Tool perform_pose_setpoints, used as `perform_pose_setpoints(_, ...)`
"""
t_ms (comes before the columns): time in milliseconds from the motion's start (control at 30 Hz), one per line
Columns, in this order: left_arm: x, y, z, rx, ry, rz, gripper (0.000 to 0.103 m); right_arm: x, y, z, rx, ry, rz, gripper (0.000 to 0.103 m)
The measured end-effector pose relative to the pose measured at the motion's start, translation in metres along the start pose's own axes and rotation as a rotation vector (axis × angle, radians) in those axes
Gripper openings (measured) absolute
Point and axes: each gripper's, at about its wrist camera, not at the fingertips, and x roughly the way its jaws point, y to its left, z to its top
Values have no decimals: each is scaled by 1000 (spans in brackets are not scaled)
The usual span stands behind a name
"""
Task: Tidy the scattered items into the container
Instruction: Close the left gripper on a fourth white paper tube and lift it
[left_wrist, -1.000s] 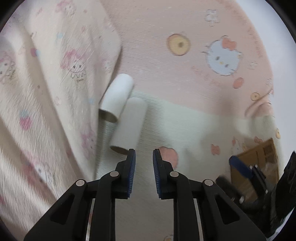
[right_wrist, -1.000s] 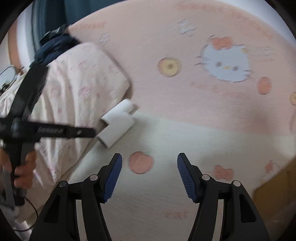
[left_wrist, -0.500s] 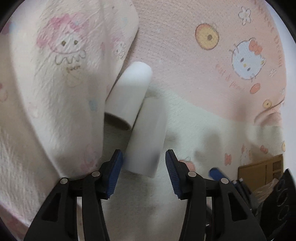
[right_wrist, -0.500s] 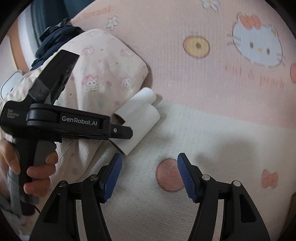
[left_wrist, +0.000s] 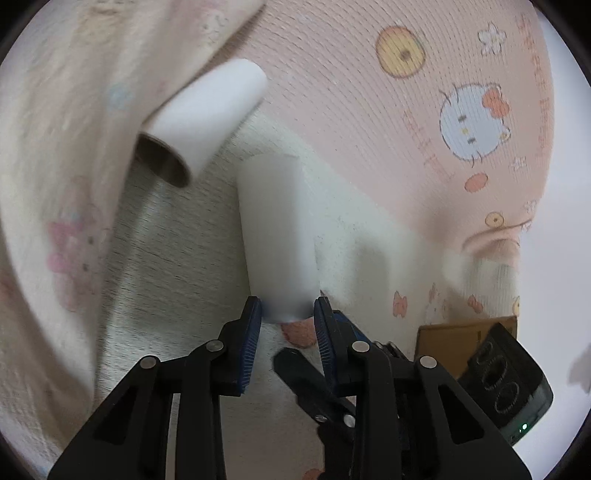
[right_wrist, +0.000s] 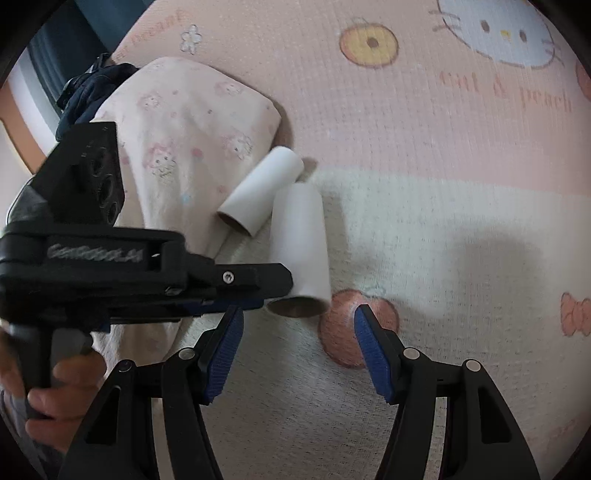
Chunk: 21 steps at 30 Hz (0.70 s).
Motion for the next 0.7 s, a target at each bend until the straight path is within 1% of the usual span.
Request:
perform_pose_setpoints(133,-6,-8,2,37,-19,31,34,5,-7,4,34,-3,16,60)
perform_pose_setpoints(200,-7,-12,7,62,-32,74,40,4,-11,7,46,-11,15,60)
perform_pose_setpoints(267,-7,-12,12,68,-40,100,42,8,-15,13,63,-11,12,60)
perform_pose_setpoints(333,-6,-8,19,51,-47,83,42,12,-20,16,91,-5,20,60)
perform_pose_setpoints(400,-3,-5,26,29,-40,58,42,16,-25,18,127,8,53,59)
perform_pose_setpoints(433,0,-3,29,18,-34,56,42,18,-27,18,143,10,71,57)
perform_pose_setpoints(533,7,-1,31,-14,-30,22,42,22,-30,16,173,26,121,43)
perform_pose_setpoints(567,9,-1,30,-21,-34,17,42,23,-30,16,174,28,137,41)
perform_pose_setpoints(700,12,-3,22,-21,-48,3,41,23,-31,16,157,38,151,41)
